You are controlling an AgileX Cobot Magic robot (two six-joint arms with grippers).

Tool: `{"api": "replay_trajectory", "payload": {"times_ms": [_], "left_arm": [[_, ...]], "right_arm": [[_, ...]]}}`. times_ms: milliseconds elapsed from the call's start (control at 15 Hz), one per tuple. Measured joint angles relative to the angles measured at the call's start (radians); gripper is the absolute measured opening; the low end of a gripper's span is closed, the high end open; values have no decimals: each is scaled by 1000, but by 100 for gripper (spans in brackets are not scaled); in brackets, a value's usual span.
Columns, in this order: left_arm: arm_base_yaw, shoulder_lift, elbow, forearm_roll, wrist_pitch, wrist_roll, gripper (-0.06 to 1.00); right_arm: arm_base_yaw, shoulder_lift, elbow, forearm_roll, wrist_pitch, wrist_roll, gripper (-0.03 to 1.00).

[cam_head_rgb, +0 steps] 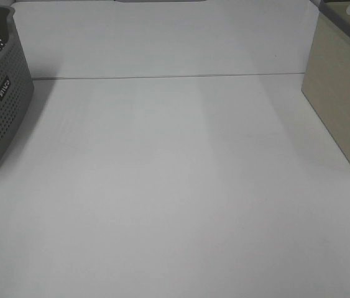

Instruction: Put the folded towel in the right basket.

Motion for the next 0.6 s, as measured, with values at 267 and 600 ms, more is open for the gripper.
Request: {"api": "replay_trajectory", "payload": {"times_ms": [267,600], "left_arm": [[0,0,0,0,0,0,97],[0,0,0,0,0,0,97]], "right_arm": [[0,0,0,0,0,0,73],[0,0,0,0,0,0,73]]}}
